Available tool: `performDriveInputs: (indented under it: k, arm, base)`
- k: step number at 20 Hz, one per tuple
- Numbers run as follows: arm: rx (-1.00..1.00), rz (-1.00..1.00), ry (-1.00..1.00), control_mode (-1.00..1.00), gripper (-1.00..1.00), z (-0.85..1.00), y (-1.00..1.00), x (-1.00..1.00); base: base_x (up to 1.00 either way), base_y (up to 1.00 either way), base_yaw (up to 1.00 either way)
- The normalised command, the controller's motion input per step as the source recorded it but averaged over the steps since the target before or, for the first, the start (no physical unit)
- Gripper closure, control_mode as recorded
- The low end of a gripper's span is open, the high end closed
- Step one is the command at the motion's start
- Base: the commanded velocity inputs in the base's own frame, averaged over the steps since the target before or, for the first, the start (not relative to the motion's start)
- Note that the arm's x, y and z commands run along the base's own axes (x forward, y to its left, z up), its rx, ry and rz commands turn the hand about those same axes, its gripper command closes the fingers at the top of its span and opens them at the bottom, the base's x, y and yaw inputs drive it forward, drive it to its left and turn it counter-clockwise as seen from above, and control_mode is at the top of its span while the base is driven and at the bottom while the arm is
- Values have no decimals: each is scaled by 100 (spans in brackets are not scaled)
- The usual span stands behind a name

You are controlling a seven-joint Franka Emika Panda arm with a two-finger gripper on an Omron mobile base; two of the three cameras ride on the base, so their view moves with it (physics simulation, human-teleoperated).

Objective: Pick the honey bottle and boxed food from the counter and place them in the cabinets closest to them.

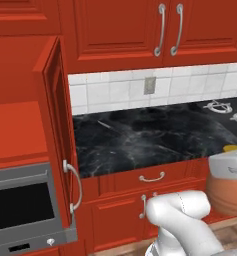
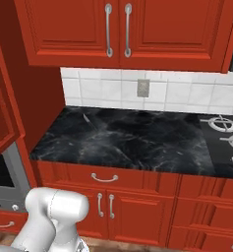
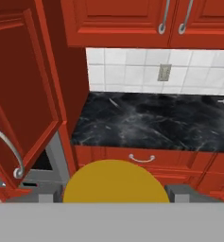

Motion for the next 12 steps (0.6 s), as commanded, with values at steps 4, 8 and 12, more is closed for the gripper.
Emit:
performDriveInputs:
  k: [4, 8, 12]
  arm:
    - [0, 0, 0, 100, 100, 0, 0, 0]
    - [0, 0, 0, 100, 100, 0, 0, 0]
    - [0, 0, 0, 100, 100, 0, 0, 0]
  base:
    - [-62, 0, 3]
    - [-47, 5, 2]
    - [-29, 30, 3]
